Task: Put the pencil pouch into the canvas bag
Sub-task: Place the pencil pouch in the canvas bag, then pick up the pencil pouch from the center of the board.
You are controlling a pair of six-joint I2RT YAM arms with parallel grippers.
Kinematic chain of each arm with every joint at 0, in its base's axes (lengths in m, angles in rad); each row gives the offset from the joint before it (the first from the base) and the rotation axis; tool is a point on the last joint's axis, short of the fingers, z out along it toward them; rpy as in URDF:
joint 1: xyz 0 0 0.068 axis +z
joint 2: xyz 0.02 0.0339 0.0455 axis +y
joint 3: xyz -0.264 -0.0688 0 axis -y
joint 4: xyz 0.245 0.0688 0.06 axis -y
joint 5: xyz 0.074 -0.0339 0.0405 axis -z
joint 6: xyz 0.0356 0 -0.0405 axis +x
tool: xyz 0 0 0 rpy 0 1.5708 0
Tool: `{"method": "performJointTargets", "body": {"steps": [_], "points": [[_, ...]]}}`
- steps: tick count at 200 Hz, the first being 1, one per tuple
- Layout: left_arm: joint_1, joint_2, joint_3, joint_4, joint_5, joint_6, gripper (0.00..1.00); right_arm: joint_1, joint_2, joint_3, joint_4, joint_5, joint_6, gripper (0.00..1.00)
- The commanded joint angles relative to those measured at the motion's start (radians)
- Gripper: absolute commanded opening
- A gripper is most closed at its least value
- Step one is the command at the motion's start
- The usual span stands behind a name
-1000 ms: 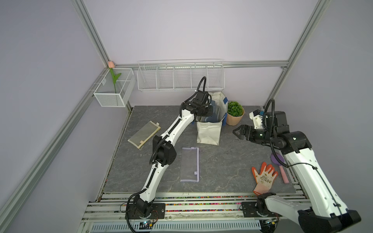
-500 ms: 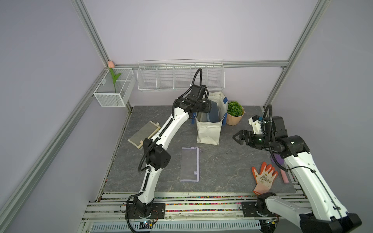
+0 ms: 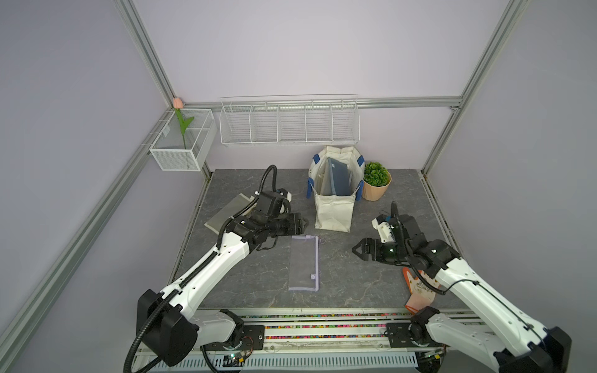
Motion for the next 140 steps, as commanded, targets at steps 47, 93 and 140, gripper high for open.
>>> {"method": "performJointTargets", "body": {"steps": [47, 93, 140], "points": [[0.119, 0.036, -0.292, 0.207, 0.195, -0.075, 0.73, 0.165, 0.32, -0.089, 0.502, 0.026, 0.087, 0.96], [0.122, 0.164, -0.371, 0.362, 0.236, -0.096, 0.71, 0.236, 0.532, -0.062, 0.655, 0.008, 0.119, 0.98], [0.12, 0.217, -0.457, 0.508, 0.253, -0.142, 0.68, 0.24, 0.648, -0.058, 0.735, -0.016, 0.147, 0.99]]}}
